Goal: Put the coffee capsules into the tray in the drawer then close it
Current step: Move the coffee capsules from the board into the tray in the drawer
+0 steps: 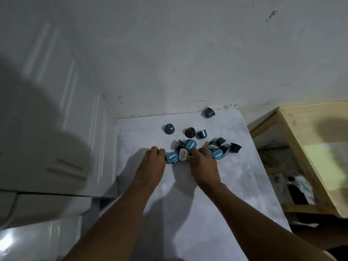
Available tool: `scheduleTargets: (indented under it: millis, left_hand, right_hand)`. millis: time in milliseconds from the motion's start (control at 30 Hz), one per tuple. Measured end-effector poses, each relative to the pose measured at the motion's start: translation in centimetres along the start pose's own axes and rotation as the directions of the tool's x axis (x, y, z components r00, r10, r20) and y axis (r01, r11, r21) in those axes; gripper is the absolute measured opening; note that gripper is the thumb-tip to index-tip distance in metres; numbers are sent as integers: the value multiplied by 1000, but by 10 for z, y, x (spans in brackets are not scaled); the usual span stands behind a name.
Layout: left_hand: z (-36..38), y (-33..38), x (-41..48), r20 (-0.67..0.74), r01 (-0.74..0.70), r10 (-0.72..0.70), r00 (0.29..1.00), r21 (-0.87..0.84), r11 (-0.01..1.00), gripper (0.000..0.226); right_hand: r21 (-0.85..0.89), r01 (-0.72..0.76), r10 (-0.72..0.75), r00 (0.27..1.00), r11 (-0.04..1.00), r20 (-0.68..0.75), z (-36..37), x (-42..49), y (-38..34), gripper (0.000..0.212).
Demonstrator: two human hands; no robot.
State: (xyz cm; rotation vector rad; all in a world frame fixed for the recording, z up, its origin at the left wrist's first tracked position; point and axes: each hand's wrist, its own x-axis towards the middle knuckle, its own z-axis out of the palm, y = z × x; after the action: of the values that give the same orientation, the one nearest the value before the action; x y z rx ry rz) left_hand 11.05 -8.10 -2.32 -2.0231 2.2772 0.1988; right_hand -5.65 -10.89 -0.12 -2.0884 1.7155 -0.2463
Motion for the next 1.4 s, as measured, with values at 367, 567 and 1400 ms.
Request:
scheduleTargets:
  millis: [367,567,1400]
  left_hand:
    - [-35,30,-48,-125,220,-289,949,-394,893,35]
    - [-50,61,-97,-233,170,-307,923,-469,867,27]
    - [-98,-74,-331,-393,163,-504,769,-642,749,43]
  right_hand:
    - [88,35,-29,997,995,-67,-17,-41,-2,27]
    - [174,158,-135,982,972,-133,-30,-85,1,37]
    - [237,567,-486,811,789,-325,11,-227,-203,43]
